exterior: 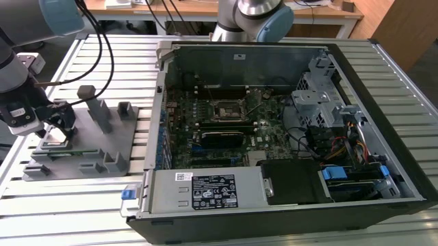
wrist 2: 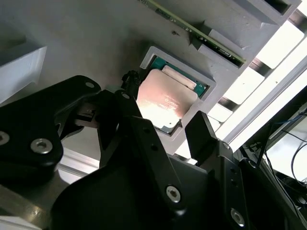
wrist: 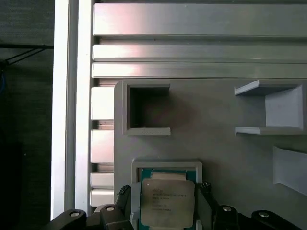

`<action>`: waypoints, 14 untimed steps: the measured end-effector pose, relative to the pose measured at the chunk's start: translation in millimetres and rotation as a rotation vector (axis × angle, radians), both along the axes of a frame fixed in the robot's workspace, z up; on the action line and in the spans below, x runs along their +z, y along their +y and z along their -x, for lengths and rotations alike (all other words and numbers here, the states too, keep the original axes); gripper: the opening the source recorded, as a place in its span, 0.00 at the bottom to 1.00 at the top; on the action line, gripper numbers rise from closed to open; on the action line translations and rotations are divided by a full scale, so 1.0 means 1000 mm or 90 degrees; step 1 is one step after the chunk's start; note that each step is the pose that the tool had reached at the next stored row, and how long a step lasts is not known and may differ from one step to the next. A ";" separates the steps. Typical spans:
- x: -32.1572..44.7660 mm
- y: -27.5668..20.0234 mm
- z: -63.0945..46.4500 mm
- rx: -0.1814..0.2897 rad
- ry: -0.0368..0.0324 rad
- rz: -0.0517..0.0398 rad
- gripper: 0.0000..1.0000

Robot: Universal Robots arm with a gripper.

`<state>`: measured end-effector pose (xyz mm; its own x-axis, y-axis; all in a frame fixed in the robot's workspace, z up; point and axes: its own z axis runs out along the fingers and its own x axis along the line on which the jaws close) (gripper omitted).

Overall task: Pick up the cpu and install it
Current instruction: 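Pick up the cpu and move it towards the insertion slot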

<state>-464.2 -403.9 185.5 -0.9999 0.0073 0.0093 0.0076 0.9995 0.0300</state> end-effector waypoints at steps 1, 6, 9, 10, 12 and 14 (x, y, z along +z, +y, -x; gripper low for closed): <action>-0.0008 0.0000 0.000 0.000 0.0000 0.0002 0.65; -0.0037 0.0001 0.000 0.000 0.0000 0.0014 0.65; -0.0040 0.0001 0.000 0.000 0.0000 0.0028 0.64; -0.0040 0.0001 0.000 0.000 0.0001 0.0028 0.58; -0.0037 0.0002 0.000 0.000 -0.0001 0.0028 0.58; -0.0036 0.0002 0.000 0.000 -0.0002 0.0027 0.54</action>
